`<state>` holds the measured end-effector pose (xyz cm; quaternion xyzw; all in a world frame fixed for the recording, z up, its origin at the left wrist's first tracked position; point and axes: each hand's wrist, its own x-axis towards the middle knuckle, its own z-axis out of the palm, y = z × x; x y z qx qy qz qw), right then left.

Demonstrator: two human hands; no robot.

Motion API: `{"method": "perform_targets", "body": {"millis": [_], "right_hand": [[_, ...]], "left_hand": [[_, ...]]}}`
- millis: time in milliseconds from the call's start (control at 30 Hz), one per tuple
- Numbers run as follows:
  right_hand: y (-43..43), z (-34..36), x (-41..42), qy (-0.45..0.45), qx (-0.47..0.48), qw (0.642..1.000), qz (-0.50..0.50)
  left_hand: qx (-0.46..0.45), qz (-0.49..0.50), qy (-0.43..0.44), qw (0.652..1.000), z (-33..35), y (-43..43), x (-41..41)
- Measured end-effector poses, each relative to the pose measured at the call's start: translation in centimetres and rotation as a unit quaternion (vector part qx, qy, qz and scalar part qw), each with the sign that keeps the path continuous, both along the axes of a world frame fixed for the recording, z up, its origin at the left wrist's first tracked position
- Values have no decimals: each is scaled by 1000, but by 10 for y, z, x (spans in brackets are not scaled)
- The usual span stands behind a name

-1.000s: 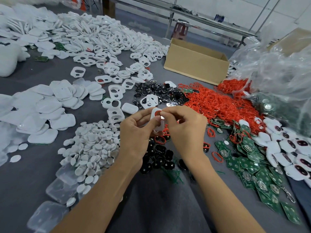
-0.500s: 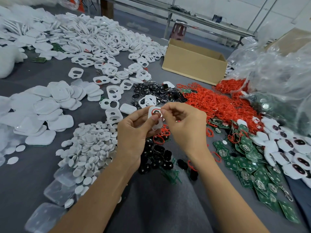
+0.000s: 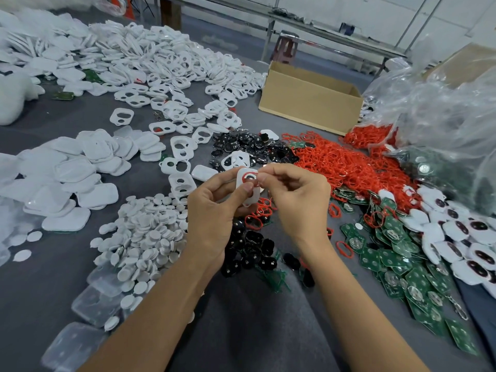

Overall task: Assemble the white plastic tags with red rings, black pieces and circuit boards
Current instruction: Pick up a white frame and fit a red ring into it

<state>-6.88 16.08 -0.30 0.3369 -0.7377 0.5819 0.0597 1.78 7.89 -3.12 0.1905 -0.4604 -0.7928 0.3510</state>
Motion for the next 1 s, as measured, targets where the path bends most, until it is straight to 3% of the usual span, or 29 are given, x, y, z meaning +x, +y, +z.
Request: {"method": "perform_targets", "body": {"millis": [167,267,333,433,733,833,933,1000], "right_hand": [[4,2,-8,-214,-48,972,78],[6,3,-12,-320,-35,927,190],[8,5,-14,-346,-35,906,241],[11,6,-16,-342,-36,907,244],[11,12,-9,-243,17,954,175],[8,11,-8,-38,65,993,88],[6,8,-5,163,72,984,29],[6,4,-4,233,64,970,6]], "left_hand": [[34,-31,37,998,1,-3,0],[42,-51,50,997,0,-4,0],[45,-63,55,995,0,-3,1],[30,-71,43,996,-1,-2,1],[16,-44,30,998,2,0,2],[20,-32,20,999,3,0,1],[1,-33,4,999,4,0,1],[-7,-41,-6,999,4,1,2]]}}
